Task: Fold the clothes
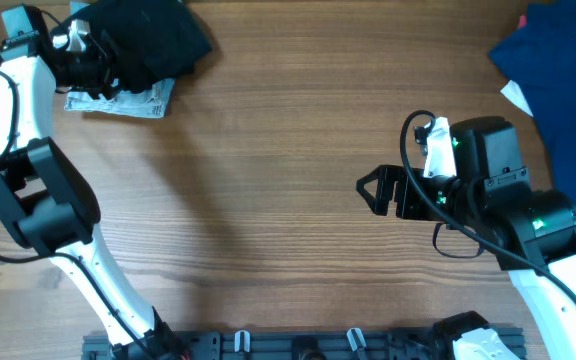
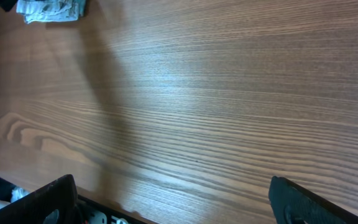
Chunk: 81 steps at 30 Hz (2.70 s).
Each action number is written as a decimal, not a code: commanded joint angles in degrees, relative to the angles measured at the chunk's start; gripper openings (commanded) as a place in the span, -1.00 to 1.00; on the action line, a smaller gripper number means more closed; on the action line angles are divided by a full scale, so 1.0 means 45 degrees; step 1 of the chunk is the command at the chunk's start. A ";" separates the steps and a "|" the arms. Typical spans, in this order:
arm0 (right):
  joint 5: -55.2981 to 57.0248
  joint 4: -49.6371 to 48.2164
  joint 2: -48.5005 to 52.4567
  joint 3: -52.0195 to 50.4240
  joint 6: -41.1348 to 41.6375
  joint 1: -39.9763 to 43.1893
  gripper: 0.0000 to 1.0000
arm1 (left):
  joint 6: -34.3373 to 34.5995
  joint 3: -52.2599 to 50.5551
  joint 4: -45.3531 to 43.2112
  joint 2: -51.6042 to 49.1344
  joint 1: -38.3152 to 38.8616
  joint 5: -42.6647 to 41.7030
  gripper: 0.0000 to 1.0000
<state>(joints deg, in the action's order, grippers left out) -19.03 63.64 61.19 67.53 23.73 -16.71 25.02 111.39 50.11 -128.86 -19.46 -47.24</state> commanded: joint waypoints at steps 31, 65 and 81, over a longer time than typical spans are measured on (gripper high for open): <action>-0.0155 -0.0539 0.0049 -0.0010 -0.0272 -0.0029 1.00 | 0.4512 0.0165 -0.3478 0.1477 -0.3070 0.0486 0.99; -0.0437 -0.0505 0.1525 -0.0010 -0.0267 -0.0029 0.99 | 0.4974 0.0165 -0.7927 -0.1991 -0.0937 0.5678 -0.92; -0.0340 -0.0709 0.1525 -0.0010 -0.0243 -0.0029 1.00 | -0.1515 0.0175 -0.7752 -0.1224 -0.0437 0.7990 -0.92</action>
<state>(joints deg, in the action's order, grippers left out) -20.12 60.60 67.66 67.53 23.73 -16.71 21.78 111.72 11.38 -135.50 -21.89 -20.01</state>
